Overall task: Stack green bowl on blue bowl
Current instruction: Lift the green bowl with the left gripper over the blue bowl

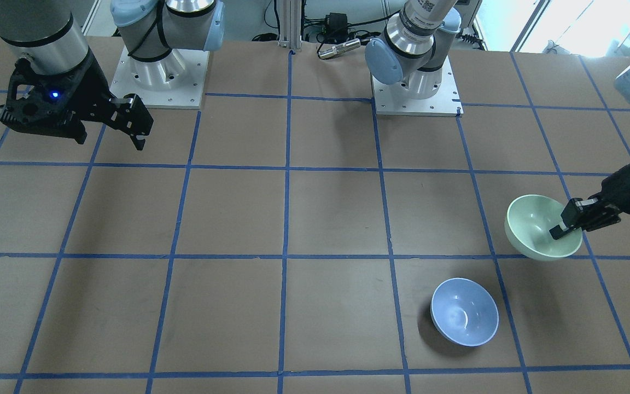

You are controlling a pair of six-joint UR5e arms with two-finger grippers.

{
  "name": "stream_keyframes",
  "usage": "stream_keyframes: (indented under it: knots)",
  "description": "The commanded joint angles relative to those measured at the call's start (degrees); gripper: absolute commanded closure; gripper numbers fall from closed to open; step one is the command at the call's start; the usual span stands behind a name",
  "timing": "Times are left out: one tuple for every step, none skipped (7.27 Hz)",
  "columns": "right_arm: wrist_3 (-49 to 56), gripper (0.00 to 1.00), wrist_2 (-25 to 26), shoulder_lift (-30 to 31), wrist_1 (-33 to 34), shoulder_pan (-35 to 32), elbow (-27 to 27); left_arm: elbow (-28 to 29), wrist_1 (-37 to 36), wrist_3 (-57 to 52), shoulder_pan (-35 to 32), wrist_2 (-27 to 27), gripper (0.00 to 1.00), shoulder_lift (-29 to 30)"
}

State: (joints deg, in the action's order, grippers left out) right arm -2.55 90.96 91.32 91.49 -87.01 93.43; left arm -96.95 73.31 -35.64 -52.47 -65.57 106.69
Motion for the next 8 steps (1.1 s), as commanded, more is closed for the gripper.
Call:
stream_keyframes:
  knots:
    - [0.0,0.0,0.0,0.0,0.0,0.0,0.0,6.04,-0.36,6.24,-5.78,6.38,1.0,5.69]
    - [0.0,0.0,0.0,0.0,0.0,0.0,0.0,8.24,-2.53,9.5,-8.5,7.12,1.0,8.77]
    - [0.0,0.0,0.0,0.0,0.0,0.0,0.0,9.14,-5.95,13.01,-10.36,7.13,1.0,10.71]
    - [0.0,0.0,0.0,0.0,0.0,0.0,0.0,9.49,-9.29,13.66,-10.81,7.04,1.0,12.73]
    - [0.0,0.0,0.0,0.0,0.0,0.0,0.0,9.67,-9.58,15.23,-10.9,6.34,1.0,13.62]
    - [0.0,0.0,0.0,0.0,0.0,0.0,0.0,9.85,-9.85,19.68,-11.6,6.07,1.0,13.89]
    - [0.0,0.0,0.0,0.0,0.0,0.0,0.0,9.85,-9.94,19.99,-12.3,4.07,1.0,14.16]
    - [0.0,0.0,0.0,0.0,0.0,0.0,0.0,9.67,-9.94,19.73,-12.31,3.35,1.0,14.94]
